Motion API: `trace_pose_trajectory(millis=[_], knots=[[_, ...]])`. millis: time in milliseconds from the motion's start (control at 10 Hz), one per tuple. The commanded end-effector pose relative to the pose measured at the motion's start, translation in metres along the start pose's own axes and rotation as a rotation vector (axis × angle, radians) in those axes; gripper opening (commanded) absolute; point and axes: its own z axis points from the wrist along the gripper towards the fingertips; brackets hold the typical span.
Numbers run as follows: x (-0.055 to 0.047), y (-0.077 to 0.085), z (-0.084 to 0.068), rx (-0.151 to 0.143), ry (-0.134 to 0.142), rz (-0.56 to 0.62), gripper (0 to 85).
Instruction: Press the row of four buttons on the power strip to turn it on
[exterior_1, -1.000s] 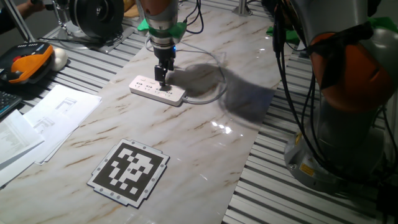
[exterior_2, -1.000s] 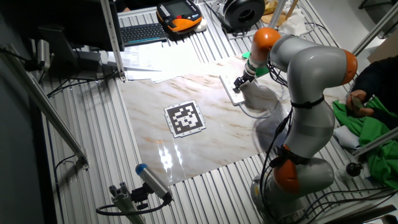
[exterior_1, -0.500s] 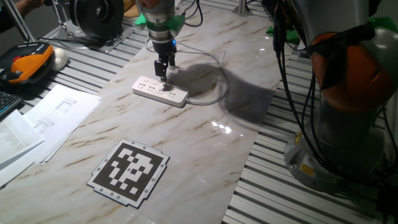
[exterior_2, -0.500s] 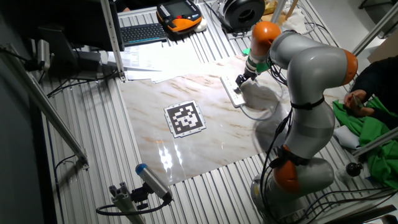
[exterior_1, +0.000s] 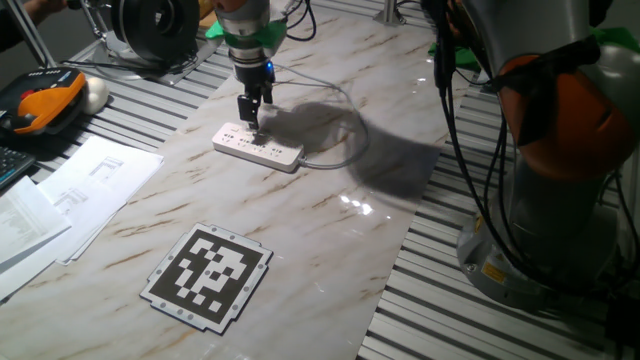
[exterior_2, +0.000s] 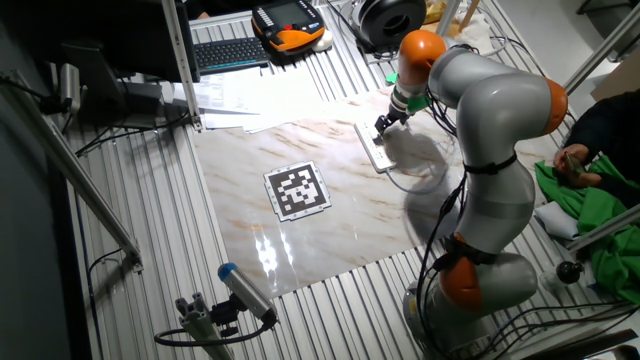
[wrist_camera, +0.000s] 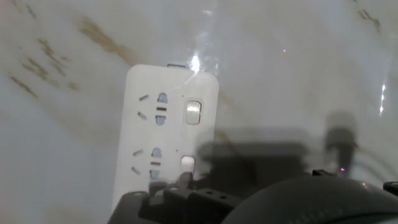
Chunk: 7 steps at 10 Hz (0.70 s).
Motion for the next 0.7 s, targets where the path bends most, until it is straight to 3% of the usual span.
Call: trace_pose_trajectory(millis=[0,600], knots=[[-0.003,0.002,0.002,0.000,0.000,0.003,85.0],[-0.007,-0.002,0.015,-0.008,-0.005,-0.001,85.0]])
